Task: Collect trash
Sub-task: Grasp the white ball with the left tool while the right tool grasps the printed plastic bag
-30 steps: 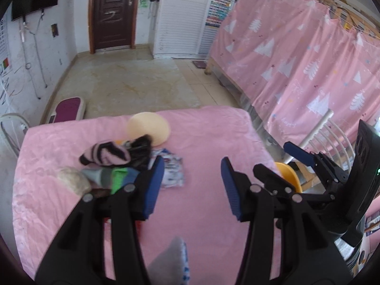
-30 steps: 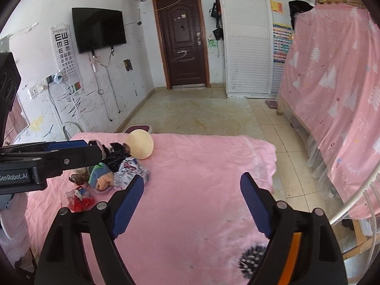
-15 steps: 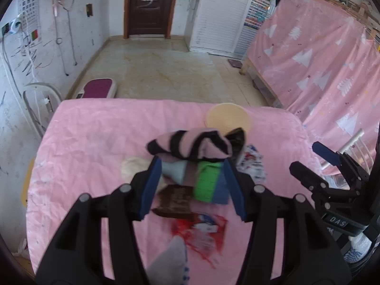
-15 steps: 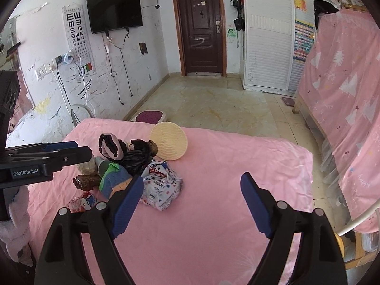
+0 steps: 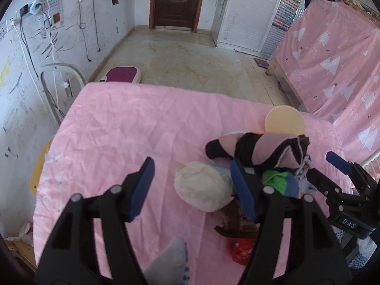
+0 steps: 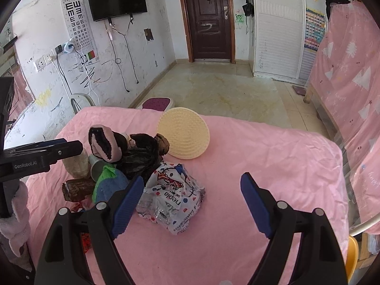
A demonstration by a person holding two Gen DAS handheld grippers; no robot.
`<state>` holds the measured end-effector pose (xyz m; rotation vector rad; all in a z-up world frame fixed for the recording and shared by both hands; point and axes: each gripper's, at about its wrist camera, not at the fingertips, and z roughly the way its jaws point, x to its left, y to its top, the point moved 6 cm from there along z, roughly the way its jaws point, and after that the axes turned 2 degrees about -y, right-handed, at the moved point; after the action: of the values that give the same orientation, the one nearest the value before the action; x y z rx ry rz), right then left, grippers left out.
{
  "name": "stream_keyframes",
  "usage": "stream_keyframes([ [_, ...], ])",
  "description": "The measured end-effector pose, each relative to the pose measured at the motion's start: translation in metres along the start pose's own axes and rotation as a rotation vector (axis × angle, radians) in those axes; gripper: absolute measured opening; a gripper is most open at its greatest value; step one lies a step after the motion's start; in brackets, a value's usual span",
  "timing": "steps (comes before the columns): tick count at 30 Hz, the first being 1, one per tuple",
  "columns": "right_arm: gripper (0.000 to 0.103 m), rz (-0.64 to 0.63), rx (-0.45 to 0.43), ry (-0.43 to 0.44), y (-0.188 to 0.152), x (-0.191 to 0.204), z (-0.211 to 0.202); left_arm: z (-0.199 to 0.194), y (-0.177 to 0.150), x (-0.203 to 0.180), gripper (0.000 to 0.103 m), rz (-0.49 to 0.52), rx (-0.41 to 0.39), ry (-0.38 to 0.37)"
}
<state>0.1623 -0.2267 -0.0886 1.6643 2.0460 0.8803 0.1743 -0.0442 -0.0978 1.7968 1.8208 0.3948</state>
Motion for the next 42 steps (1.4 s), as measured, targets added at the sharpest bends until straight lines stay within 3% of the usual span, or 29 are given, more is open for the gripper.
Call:
stream_keyframes([
  [6,0.074,-0.006,0.033,0.030,-0.006,0.003,0.014,0.017,-0.007,0.002,0.065,-0.011,0.026,-0.006],
  [13,0.074,-0.015,0.032,0.051,-0.009,0.004,0.015,0.017,-0.011,0.005,0.062,-0.014,-0.018,0.014],
  [16,0.061,-0.033,0.035,0.048,-0.010,0.005,0.015,0.014,-0.016,0.009,0.050,-0.013,-0.033,0.008],
  [18,0.045,-0.037,0.041,0.051,-0.011,0.004,0.016,0.014,-0.017,0.009,0.050,-0.013,-0.037,0.006],
  [23,0.033,-0.055,0.034,0.052,-0.012,0.006,0.014,0.013,-0.019,0.010,0.048,-0.015,-0.046,-0.003],
  [33,0.032,-0.018,-0.031,0.039,-0.010,-0.004,0.000,0.001,-0.016,0.017,0.048,-0.030,-0.089,0.023],
  [42,0.032,0.004,-0.103,0.014,-0.007,-0.014,-0.034,-0.034,-0.011,-0.007,0.048,0.010,-0.139,0.015],
])
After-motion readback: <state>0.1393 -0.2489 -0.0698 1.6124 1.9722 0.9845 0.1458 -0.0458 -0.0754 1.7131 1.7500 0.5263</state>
